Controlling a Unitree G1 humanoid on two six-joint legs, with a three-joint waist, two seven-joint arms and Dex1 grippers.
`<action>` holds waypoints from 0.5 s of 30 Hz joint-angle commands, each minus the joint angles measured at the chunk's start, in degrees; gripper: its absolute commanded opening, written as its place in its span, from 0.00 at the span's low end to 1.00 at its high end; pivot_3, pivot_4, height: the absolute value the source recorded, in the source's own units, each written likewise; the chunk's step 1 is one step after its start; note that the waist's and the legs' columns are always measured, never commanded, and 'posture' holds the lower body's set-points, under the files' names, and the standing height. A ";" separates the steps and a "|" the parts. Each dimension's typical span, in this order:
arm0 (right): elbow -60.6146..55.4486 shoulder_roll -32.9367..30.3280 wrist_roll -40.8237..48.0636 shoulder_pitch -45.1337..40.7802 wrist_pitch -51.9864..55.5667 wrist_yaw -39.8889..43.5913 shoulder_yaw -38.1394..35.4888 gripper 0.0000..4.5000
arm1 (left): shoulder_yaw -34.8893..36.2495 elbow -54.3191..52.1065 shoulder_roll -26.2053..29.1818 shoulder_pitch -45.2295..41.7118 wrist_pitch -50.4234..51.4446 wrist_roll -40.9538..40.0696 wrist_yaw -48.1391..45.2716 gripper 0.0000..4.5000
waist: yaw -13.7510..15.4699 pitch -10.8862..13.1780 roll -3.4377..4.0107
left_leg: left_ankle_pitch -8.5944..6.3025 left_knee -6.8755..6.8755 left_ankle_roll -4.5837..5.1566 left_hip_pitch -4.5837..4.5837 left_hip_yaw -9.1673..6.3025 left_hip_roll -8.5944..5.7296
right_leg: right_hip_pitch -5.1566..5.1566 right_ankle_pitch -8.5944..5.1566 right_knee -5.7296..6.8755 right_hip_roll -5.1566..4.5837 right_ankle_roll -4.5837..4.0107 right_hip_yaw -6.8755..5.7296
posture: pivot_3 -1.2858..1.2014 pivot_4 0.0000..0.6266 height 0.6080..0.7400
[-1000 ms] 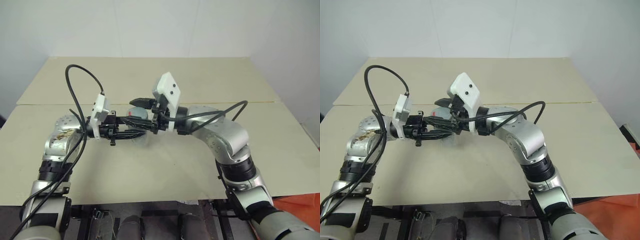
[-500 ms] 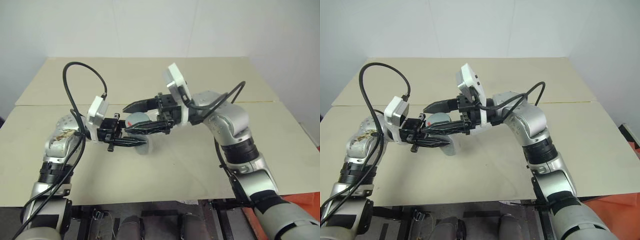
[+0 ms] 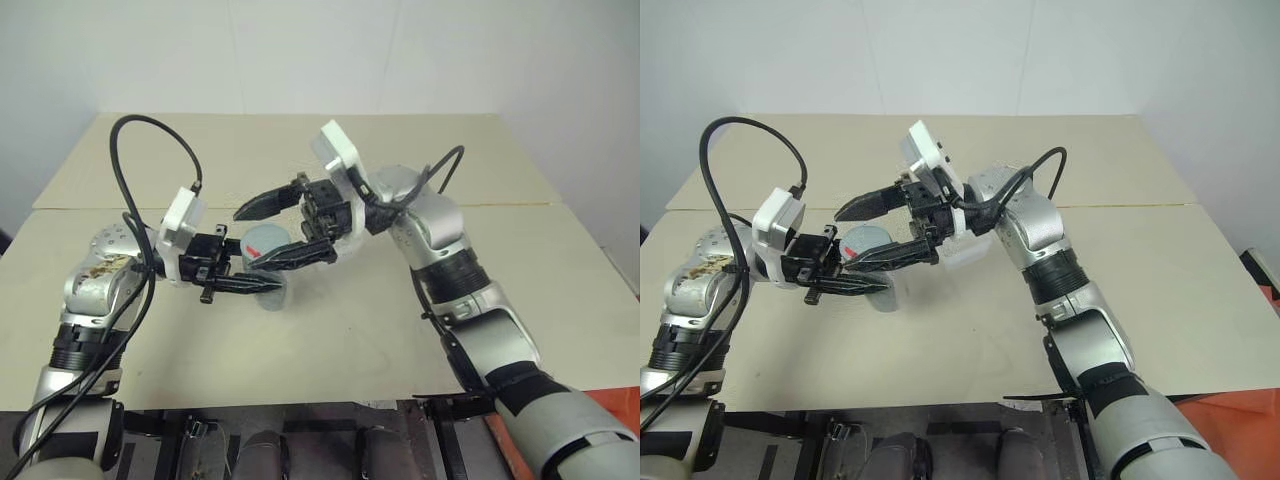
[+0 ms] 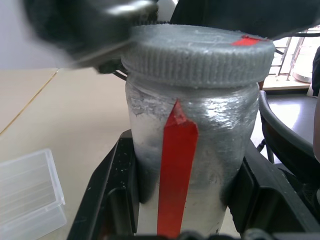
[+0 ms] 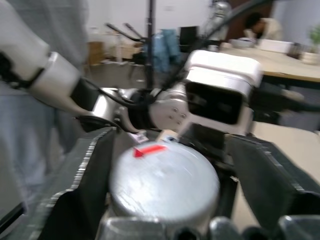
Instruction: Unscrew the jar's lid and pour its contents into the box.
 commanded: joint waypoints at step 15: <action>-33.39 1.73 -4.97 13.35 15.58 -38.40 -2.83 0.99 | 3.88 5.81 -2.00 -1.09 0.60 1.24 9.74 0.42 | -0.29 0.00 0.00 | 0.06 -0.02 -0.10 0.03 0.01 0.00 | -0.04 0.00 0.09 0.00 -0.01 0.01 | 0.52 0.24 1.00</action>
